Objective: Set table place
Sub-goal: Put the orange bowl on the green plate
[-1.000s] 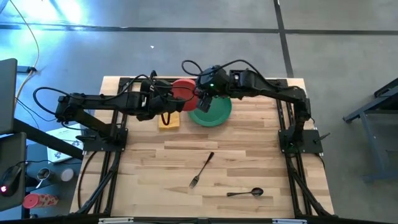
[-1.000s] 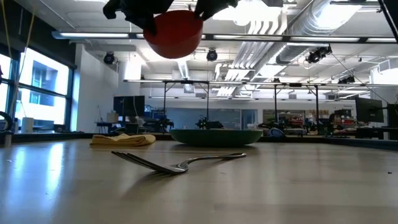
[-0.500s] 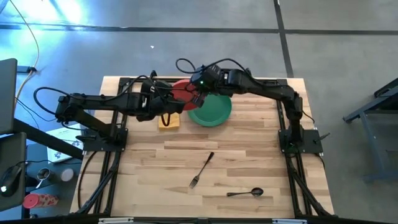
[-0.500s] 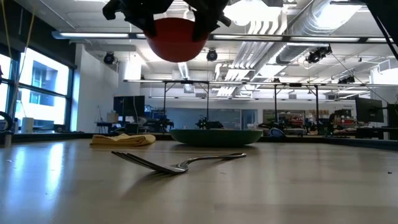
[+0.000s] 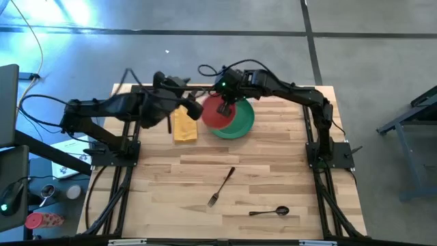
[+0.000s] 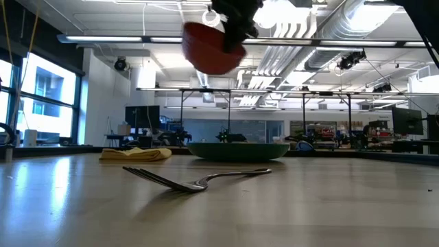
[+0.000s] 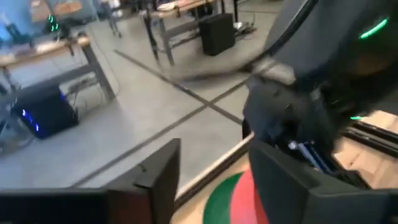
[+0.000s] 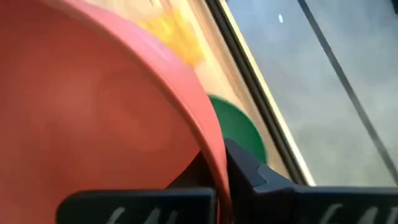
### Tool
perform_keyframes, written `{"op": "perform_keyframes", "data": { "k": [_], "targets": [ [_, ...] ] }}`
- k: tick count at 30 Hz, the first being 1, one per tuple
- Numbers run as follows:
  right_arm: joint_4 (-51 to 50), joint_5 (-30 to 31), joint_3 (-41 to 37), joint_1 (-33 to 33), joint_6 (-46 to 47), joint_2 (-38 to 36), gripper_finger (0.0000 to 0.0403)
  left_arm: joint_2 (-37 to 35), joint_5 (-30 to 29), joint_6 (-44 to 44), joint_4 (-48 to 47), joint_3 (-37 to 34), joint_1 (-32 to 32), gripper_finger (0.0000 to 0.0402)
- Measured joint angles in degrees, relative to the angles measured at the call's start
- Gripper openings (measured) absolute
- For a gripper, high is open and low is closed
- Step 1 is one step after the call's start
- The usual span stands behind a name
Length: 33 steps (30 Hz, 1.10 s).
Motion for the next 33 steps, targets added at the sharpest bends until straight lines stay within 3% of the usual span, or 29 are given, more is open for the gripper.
{"op": "perform_keyframes", "data": {
  "k": [5,9,13,19,24,33],
  "targets": [
    [-3.96,-2.99,0.0,-8.2,-4.99,0.03,0.0002,0.03,0.23,-1.43,-12.45,8.84,-3.45,0.023],
    [-3.21,-11.74,0.09,-17.23,-7.74,0.68,0.0001,0.02,0.47,-9.11,-24.52,11.38,-6.33,0.0224],
    [-3.61,-16.11,0.15,-22.27,-8.76,4.05,0.0001,0.15,1.87,-16.27,-31.8,11.4,-7.8,0.0209],
    [-5.07,-21.21,0.15,-21.45,-9.27,12.56,0.0001,0.81,3.91,-19.85,-33.93,11.4,-7.61,0.0207],
    [-10.09,-21.85,0.11,-19.74,-10.2,18.33,0.0,0.66,5.12,-19.87,-33.91,11.4,-7.67,0.0211],
    [-8.67,-25.28,0.11,-17.68,-9.94,20.22,0.0,0.7,5.55,-19.89,-33.9,11.4,-7.65,0.0211]
  ]
}}
